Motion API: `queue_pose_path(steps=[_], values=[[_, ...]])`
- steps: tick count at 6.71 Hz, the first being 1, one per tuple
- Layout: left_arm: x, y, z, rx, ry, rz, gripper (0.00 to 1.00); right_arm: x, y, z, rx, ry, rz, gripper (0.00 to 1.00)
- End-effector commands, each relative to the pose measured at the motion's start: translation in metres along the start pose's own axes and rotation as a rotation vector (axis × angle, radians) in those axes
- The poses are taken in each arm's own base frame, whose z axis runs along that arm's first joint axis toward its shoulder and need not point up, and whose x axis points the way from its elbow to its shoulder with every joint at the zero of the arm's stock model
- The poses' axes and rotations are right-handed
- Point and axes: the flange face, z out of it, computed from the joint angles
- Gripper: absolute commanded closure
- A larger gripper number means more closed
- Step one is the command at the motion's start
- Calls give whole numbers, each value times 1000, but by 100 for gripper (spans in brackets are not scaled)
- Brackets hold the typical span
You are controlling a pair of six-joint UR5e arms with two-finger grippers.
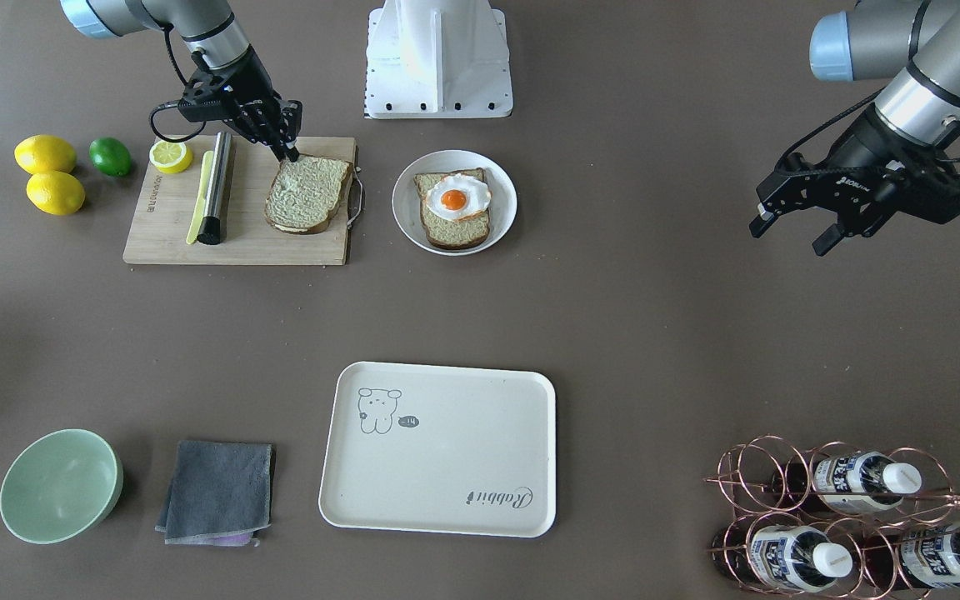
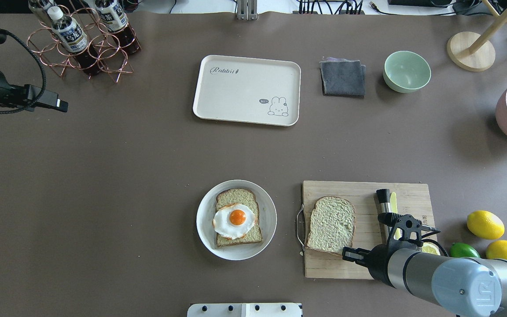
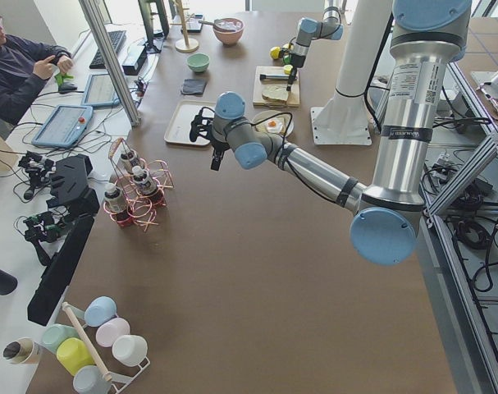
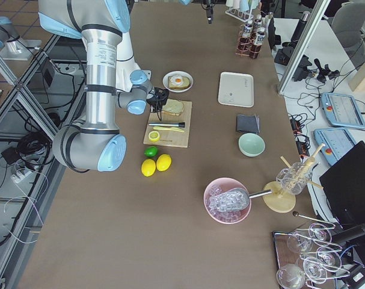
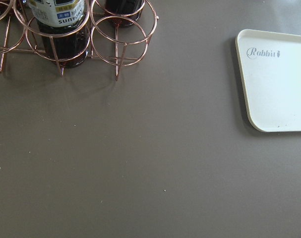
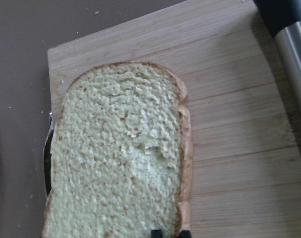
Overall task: Make sandwich and place on tray
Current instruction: 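Grasp the bread slice edge with the right gripper, then lift the bread slice and lay it over the egg toast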
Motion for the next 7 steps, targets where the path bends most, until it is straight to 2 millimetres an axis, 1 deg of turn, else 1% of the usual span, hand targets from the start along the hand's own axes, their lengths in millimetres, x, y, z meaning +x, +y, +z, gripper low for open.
queue_pose_path(steps=[1, 2, 3, 4, 5, 6, 7], values=[[0, 0, 0, 0, 0, 1, 2, -3, -4, -4, 6, -9, -2, 100], [0, -1, 1, 0, 0, 1, 2, -9, -14, -13, 12, -28, 10, 100], [2, -3, 1, 0, 3, 5, 2, -19, -25, -30, 7, -59, 27, 100], [3, -4, 1, 0, 3, 5, 2, -30, -41, -50, -17, -94, 23, 100], [2, -4, 2, 0, 2, 4, 2, -70, -56, -67, -54, -186, 23, 100], [2, -4, 3, -2, 2, 1, 2, -108, -62, -70, -90, -255, -2, 100], [0, -4, 4, -5, -2, -3, 2, -138, -60, -61, -87, -294, -60, 100]])
